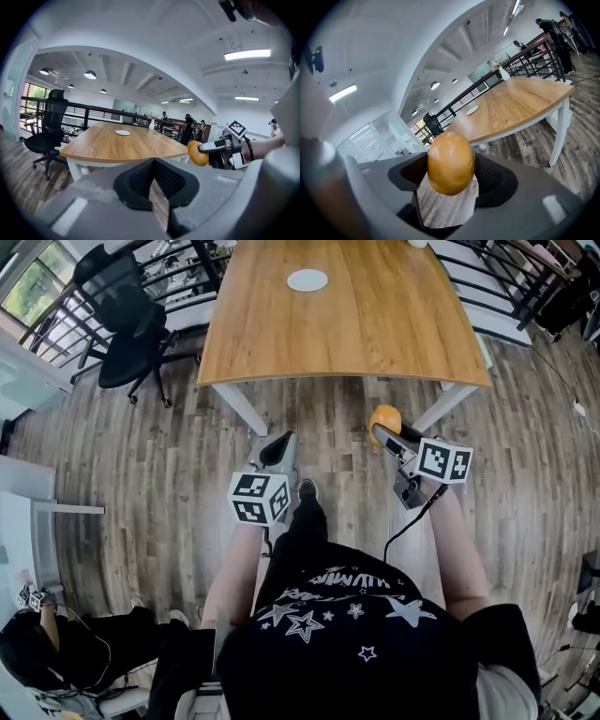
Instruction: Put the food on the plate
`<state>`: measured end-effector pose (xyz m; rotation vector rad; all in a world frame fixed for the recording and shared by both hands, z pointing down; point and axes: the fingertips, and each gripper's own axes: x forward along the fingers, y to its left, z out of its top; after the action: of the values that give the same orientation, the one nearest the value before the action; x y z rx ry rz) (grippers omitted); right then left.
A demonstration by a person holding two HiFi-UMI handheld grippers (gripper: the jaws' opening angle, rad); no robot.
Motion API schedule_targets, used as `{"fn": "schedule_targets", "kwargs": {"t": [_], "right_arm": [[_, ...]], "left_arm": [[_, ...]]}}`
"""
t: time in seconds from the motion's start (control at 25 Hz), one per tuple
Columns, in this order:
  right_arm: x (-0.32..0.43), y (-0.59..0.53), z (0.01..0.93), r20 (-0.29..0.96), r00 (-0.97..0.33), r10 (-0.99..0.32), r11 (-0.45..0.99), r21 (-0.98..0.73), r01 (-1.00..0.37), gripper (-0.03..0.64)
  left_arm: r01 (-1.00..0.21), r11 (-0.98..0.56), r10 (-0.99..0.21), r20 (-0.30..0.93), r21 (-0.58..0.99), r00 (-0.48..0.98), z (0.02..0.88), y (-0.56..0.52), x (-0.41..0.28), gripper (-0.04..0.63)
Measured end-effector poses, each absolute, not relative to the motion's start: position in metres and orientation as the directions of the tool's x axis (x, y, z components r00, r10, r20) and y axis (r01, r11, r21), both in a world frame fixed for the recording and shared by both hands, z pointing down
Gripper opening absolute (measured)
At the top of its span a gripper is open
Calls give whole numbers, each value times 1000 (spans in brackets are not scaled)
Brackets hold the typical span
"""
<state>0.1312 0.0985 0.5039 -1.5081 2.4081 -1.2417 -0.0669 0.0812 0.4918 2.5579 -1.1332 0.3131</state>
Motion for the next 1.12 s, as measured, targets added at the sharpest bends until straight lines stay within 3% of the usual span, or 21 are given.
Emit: {"fn": "schedule_targets", "kwargs": {"t": [1.12], "right_arm": [[109,-154,501,447,-439,-780,91,-612,-786,322]], "left_arm": [[-687,-672,-596,348,276,723,498,-189,-94,2]]}}
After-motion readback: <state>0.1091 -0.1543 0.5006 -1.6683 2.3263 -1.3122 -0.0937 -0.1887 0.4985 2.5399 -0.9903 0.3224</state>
